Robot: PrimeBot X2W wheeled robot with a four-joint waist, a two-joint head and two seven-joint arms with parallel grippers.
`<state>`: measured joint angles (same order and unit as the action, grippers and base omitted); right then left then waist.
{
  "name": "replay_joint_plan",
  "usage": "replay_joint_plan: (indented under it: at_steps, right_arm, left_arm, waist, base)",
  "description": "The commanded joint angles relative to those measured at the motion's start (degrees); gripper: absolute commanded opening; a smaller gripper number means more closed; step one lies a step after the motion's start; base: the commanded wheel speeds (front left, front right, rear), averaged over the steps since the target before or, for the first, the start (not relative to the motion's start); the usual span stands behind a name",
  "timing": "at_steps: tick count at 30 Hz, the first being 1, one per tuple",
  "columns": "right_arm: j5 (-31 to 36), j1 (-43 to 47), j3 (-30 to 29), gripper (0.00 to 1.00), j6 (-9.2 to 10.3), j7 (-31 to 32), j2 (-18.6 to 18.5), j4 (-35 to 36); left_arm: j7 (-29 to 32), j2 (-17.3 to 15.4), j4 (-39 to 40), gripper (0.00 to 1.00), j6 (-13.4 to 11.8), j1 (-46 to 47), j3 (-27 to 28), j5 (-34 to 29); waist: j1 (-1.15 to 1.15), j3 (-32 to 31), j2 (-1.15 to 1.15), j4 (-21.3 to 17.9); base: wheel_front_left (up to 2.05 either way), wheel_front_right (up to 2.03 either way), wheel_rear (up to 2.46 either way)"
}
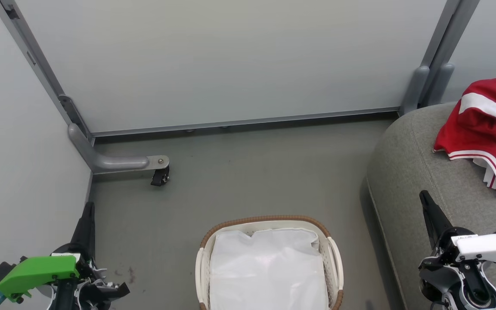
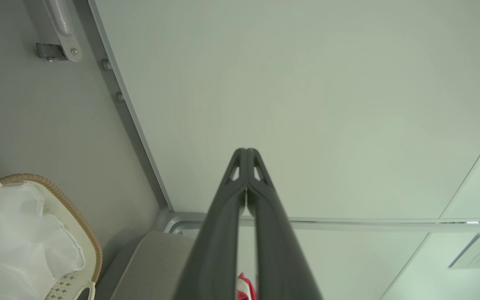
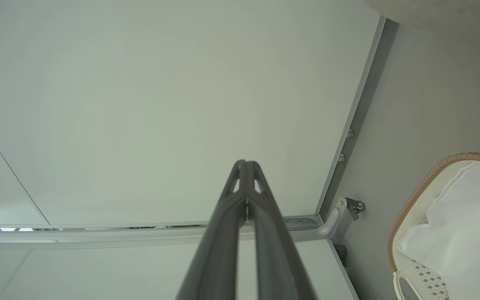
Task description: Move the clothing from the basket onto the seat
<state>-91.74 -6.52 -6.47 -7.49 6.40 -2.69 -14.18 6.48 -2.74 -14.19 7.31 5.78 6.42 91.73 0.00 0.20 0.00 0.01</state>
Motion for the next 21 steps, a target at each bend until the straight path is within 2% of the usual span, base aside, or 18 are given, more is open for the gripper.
replay_joint_plan:
  at_steps: [1,21]
  right_arm:
    - [-1.0,0.6,-0.2,0.00,0.00,0.3,-0.4,0.4]
    - [-0.8,0.6,-0.2,0.00,0.00,0.3,-0.4,0.3]
  left_arm:
    - [0.3,-0.3,0.3,0.00,0.3,0.8,0.3,1.0]
    - [0.3,-0.3,0.2,0.00,0.3,0.8,0.3,0.7]
  waist:
    - [0.00,0.0,0.00,0.0]
    - [0.00,0.0,0.00,0.0]
  base:
    - [0.00,0.00,0.00]
    - [0.00,0.00,0.00]
